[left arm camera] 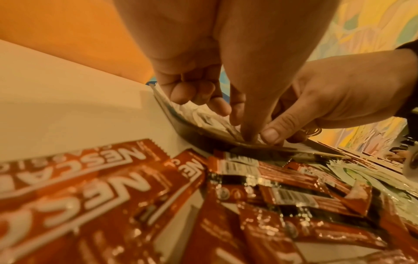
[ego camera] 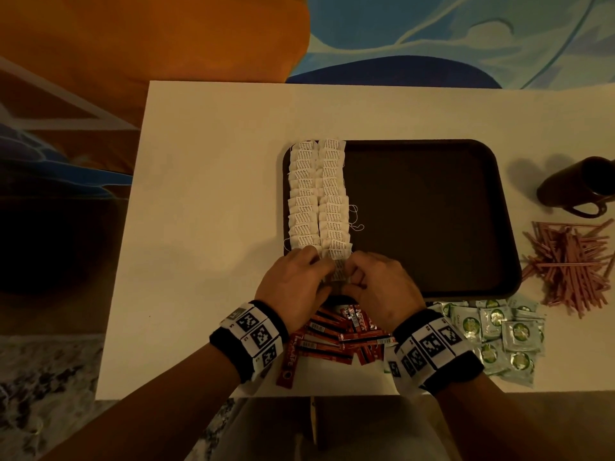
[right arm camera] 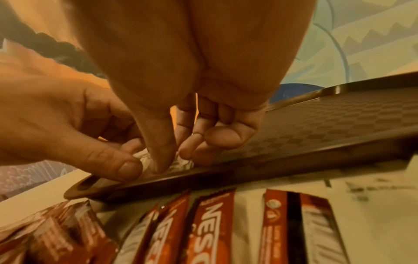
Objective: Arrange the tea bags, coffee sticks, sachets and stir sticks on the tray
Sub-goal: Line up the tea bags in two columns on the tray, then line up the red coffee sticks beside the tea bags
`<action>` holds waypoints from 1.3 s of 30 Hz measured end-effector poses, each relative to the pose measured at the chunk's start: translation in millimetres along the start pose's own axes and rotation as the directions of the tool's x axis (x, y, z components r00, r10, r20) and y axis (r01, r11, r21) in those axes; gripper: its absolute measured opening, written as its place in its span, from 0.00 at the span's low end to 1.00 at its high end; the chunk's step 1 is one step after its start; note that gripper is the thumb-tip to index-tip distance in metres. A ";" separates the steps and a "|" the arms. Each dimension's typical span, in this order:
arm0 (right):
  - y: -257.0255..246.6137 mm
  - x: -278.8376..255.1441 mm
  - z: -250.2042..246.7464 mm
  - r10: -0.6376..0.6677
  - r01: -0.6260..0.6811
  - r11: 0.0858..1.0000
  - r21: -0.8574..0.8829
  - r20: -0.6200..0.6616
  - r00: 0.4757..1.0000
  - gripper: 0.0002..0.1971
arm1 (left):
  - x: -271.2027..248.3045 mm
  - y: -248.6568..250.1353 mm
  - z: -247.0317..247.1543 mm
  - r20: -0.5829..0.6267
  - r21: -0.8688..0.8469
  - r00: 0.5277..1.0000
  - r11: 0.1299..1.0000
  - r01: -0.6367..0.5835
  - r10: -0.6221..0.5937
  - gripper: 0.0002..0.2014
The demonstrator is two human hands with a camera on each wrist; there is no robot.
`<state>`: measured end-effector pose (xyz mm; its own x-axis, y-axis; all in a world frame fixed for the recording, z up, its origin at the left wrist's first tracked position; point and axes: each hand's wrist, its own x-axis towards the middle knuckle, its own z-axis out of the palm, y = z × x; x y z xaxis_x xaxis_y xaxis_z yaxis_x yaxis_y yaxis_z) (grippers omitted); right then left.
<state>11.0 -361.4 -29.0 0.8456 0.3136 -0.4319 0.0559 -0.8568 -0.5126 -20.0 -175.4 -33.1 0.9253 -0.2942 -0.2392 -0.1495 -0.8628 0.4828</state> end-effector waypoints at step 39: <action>-49.7 -58.3 7.8 -0.107 0.132 0.988 -0.080 0.258 0.960 0.15 | -114.7 -26.5 -9.1 0.188 0.116 0.810 0.831 0.544 -0.556 0.54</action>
<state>-45.2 -334.0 15.9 0.6694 0.4985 -0.5508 0.2093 -0.8379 -0.5041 -119.0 -115.0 -10.8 0.7667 0.1639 -0.6208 0.3385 -0.9248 0.1739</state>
